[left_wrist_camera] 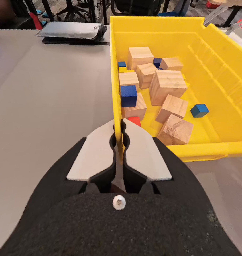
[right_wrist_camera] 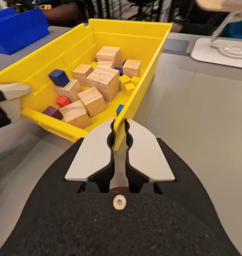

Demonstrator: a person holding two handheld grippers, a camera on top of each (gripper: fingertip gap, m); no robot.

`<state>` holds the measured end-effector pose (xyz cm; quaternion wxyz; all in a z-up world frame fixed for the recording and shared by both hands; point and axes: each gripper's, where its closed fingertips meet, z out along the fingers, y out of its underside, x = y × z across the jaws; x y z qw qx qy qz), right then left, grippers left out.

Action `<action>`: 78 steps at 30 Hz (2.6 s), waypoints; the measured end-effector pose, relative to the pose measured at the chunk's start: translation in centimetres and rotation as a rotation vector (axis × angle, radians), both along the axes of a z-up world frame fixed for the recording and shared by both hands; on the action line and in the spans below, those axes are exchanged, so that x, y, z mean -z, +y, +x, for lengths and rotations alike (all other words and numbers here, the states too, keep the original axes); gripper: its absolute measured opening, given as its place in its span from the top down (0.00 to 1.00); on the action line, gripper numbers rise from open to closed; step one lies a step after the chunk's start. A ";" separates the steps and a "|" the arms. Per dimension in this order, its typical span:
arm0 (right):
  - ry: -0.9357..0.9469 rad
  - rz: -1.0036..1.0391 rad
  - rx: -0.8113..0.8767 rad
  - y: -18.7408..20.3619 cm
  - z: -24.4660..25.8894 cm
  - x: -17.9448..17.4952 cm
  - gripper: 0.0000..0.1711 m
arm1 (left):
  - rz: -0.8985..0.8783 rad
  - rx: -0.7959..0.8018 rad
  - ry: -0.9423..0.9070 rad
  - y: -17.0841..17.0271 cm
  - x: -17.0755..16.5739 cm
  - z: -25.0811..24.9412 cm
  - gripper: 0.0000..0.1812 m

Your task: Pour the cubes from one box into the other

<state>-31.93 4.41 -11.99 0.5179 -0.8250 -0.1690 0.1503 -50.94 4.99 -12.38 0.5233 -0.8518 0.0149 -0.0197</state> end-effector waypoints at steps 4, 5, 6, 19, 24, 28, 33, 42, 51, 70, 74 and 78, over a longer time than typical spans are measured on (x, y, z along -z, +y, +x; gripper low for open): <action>0.019 -0.041 -0.231 -3.5 2.4 -2.0 0.89 | 0.038 -0.031 -0.073 -1.1 -2.2 0.4 0.84; -0.001 -0.008 -0.267 -4.3 4.3 -2.8 0.86 | 0.065 -0.043 -0.084 -1.9 -3.3 0.5 0.82; -0.028 0.028 -0.278 -5.0 6.7 -3.5 0.85 | 0.100 -0.055 -0.099 -2.8 -4.5 0.7 0.80; -0.060 0.076 0.372 -9.1 49.5 -0.5 0.83 | 0.061 0.047 -0.156 -10.7 -1.2 12.1 0.80; 0.042 0.061 0.380 -8.8 49.9 -0.6 0.83 | 0.058 0.034 -0.129 -10.8 -0.9 11.6 0.81; 0.013 0.050 0.334 -8.8 48.1 -0.1 0.83 | 0.067 0.002 -0.126 -10.7 -1.3 9.5 0.81; -0.108 0.107 0.258 -8.7 45.2 -1.3 0.83 | 0.057 -0.083 -0.082 -8.9 -1.8 2.5 0.81; -0.239 -0.076 -0.338 -4.9 24.2 -4.5 0.82 | -0.005 0.051 -0.014 -0.2 0.8 0.3 0.95; -0.587 -0.216 -0.721 12.9 4.8 -9.6 0.78 | -0.001 0.103 0.014 -1.8 0.7 1.9 0.98; -0.817 -0.531 -0.692 17.5 22.6 -7.3 0.98 | 0.073 0.330 0.011 0.0 -6.7 17.9 0.98; -0.815 -0.481 -0.507 18.1 34.2 -13.6 0.97 | 0.116 0.455 0.054 3.7 -11.4 27.7 0.98; -0.750 -0.426 -0.307 19.2 46.4 -18.8 0.98 | 0.179 0.568 0.078 8.7 -15.2 38.2 0.98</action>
